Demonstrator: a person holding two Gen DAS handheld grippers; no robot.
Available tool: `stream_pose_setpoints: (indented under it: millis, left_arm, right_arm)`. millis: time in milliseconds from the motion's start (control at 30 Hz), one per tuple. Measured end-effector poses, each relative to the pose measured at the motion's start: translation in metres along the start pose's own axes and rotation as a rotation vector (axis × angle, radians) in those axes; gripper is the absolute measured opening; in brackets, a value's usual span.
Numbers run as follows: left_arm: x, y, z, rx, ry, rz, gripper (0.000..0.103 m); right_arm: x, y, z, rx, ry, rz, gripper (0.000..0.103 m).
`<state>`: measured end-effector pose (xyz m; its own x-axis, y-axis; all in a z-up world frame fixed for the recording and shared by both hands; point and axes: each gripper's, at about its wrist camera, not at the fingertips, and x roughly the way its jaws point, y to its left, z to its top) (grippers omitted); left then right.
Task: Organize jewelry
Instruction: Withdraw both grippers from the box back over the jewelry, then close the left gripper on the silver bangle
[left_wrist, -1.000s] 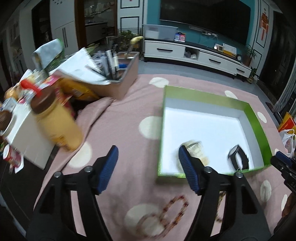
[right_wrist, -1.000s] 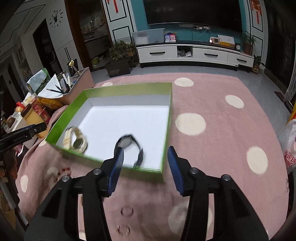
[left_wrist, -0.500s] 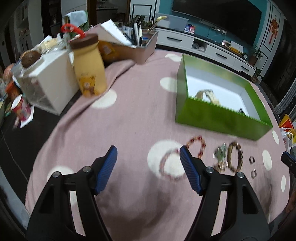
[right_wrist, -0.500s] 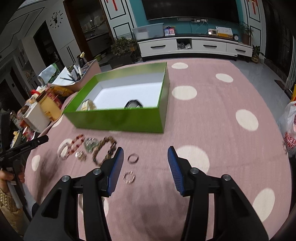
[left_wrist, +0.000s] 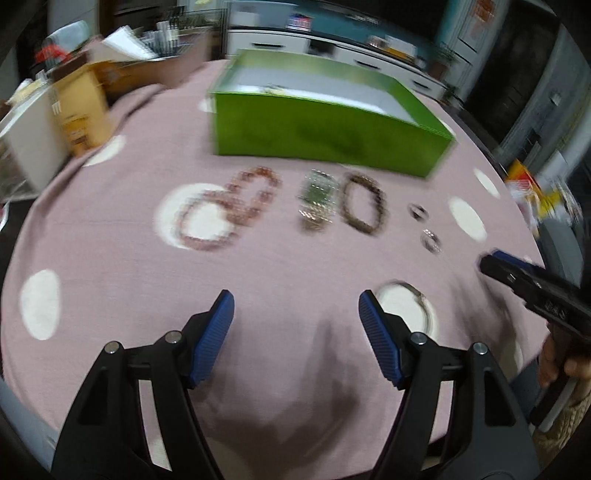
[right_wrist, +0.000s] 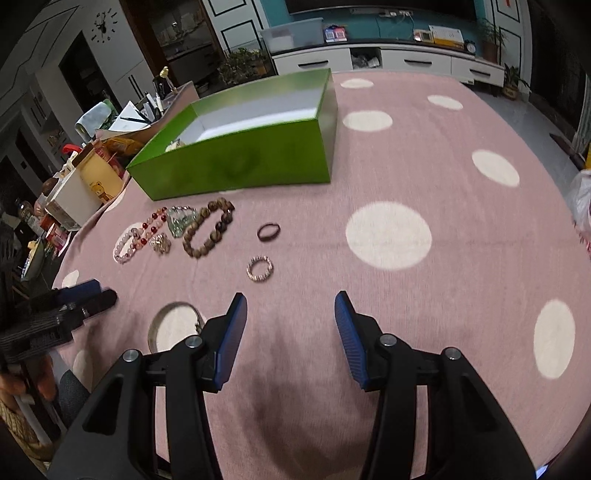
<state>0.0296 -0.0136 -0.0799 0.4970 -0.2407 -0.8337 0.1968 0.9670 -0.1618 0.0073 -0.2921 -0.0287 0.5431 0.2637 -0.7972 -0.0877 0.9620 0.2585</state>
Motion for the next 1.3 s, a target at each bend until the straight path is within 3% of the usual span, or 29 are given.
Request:
stream_pose_setpoints:
  millis: [233, 400, 633, 900, 1000, 1300]
  left_arm:
    - [0.012, -0.039, -0.011, 0.094, 0.027, -0.008, 0.068]
    - [0.021, -0.049, -0.016, 0.123, 0.043, 0.035, 0.056]
    - [0.028, -0.052, -0.018, 0.157, 0.04, 0.081, 0.048]
    - [0.028, -0.06, -0.022, 0.204, 0.011, 0.054, 0.012]
    - [0.027, -0.059, -0.022, 0.197, 0.011, 0.036, 0.005]
    - [0.024, -0.044, -0.013, 0.125, -0.001, -0.007, 0.003]
  right_arm:
    - [-0.005, 0.002, -0.009, 0.003, -0.006, 0.011, 0.05]
    - [-0.006, 0.003, -0.012, 0.008, -0.02, 0.025, 0.05]
    - [-0.006, 0.001, -0.012, 0.014, -0.026, 0.031, 0.05]
    - [-0.003, -0.001, -0.012, 0.023, -0.024, 0.025, 0.05]
    - [-0.001, -0.002, -0.012, 0.022, -0.024, 0.023, 0.05]
    - [0.002, -0.002, -0.01, 0.029, -0.023, 0.015, 0.05]
